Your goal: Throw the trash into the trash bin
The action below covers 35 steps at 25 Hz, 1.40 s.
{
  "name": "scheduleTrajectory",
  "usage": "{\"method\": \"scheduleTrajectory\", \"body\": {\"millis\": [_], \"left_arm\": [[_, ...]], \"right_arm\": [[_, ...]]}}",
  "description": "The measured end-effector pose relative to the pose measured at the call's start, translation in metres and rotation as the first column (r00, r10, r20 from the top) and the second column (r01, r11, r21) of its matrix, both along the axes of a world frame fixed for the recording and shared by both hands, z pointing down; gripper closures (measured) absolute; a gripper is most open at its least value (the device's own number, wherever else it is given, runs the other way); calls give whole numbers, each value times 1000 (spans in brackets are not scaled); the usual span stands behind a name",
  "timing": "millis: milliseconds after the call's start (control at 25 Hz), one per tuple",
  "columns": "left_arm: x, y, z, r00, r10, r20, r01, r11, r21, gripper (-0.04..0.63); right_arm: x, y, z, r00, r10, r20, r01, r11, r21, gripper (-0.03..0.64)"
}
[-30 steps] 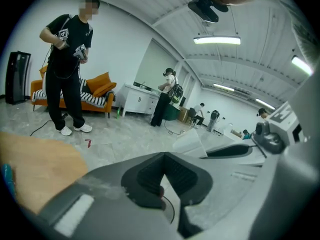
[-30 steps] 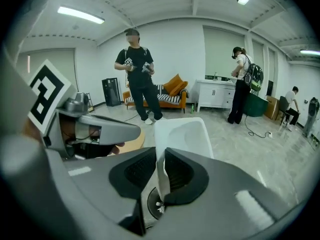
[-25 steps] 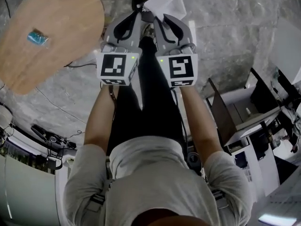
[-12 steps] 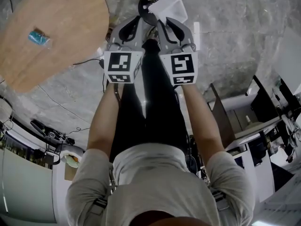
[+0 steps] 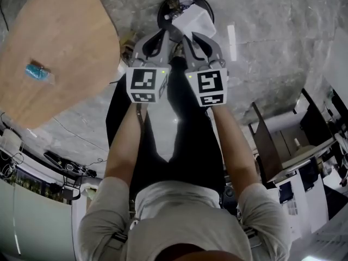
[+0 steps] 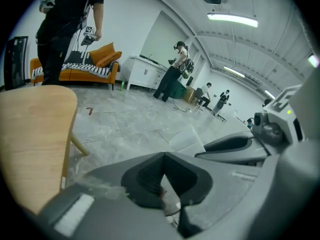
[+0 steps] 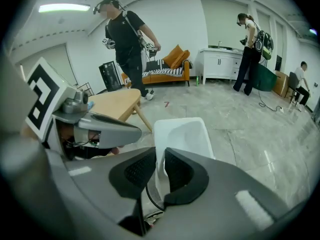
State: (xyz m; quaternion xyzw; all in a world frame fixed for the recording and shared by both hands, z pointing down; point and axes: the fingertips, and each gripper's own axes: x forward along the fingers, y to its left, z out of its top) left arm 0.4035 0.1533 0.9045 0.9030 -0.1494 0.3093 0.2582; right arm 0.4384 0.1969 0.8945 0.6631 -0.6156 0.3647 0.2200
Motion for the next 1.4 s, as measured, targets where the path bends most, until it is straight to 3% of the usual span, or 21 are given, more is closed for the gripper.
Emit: {"method": "scheduleTrajectory", "body": {"millis": [160,280,440,680,960,1160,1240,1280,1320,1400], "left_arm": [[9,-1,29,999,47,10,-47,999,6,577],[9,4,47,996,81,26,-81,997,-6,577],[6,6,75,996,84,42,-82,996,-48,577],[9,1,118,997,41,58,-37,997,-70,577],[20,9,147,990,109,93,-110,994,0,577],[23,11,156,991,101,91,-100,995,-15,577],[21,12,159,990,103,92,-101,994,-26,577],[20,13,159,990,106,94,-103,994,-31,577],[19,12,158,990,107,97,-104,994,-33,577],[18,11,151,989,106,99,-103,994,-33,577]], "right_arm": [[3,1,39,1000,2,22,-1,999,-41,554],[0,7,76,998,-32,63,39,992,-119,554],[2,7,119,994,-22,102,42,980,-193,554],[0,4,155,992,-48,117,73,973,-219,554],[5,13,200,987,-62,148,99,960,-263,554],[7,16,230,985,-62,163,108,951,-288,551],[9,16,241,986,-69,151,114,944,-311,519],[9,17,246,986,-74,146,118,939,-322,457],[10,16,248,987,-77,143,121,937,-329,437],[14,14,242,988,-72,138,114,939,-325,436]]}}
